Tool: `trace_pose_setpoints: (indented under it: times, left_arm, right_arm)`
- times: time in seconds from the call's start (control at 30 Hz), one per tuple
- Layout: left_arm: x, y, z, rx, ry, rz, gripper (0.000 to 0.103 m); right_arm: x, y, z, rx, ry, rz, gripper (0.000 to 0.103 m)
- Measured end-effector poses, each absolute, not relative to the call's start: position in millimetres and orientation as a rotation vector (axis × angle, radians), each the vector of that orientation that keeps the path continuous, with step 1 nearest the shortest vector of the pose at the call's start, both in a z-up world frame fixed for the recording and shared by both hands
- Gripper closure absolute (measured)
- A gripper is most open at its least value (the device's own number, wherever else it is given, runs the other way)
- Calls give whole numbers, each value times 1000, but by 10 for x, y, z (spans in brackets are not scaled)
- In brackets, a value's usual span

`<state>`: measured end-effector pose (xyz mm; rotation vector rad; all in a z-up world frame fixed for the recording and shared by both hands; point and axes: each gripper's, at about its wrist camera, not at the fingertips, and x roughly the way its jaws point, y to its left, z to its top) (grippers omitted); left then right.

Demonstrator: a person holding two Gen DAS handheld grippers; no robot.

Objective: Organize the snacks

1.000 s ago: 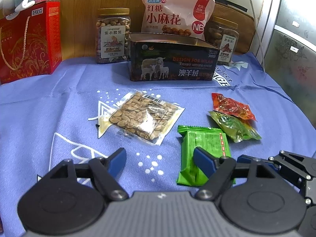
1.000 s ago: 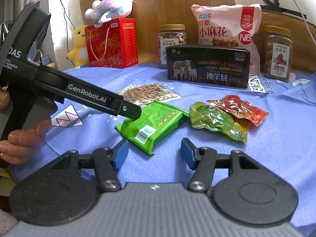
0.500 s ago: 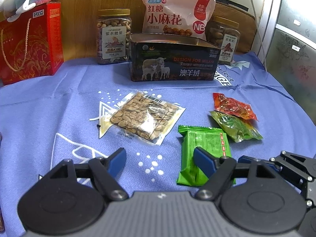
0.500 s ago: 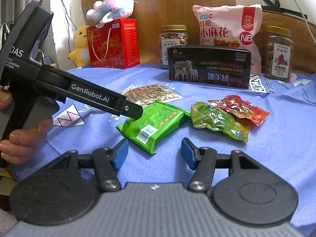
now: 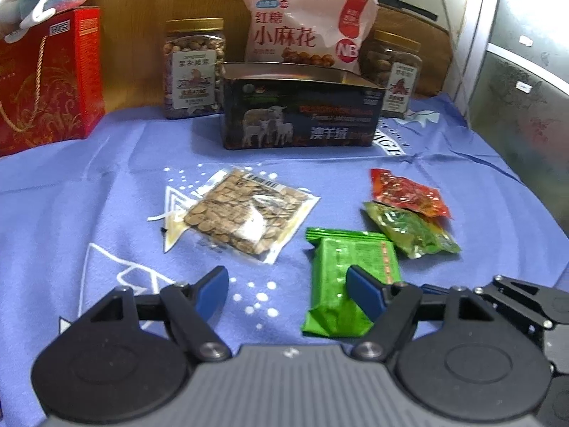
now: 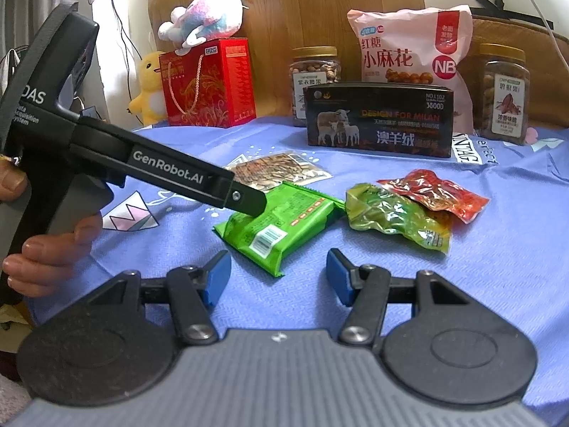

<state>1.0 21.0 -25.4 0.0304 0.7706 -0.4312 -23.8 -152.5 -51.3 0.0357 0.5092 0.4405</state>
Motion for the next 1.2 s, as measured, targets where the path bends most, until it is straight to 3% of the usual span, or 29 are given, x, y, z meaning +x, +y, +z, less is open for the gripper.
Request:
trace_pose_setpoints:
  times: [0.43,0.57,0.7,0.77,0.97,1.2]
  left_arm:
    - [26,186,-264,-40,800,-572,29]
    - [26,120,-322,-45,832,-635,50]
    - [31,124,-305,-43,836,-639,55]
    - [51,193,-244,-74,829,-641,59]
    - [189,260,135,-93,713,-639,59]
    - [828,100,522,-73,585,-598,59]
  right_arm:
    - [-198,-1456,-494,16,527,442,41]
    - [-154,-1377,-509,-17,529,459,42]
    - [-129,-1331,-502,-55,517,449,59]
    - [-113,-1369,-462,-25,504,460,61]
    - [33,-1350,-131,-50,367,464,61]
    - [785,-1468,291,-71,289,455,61]
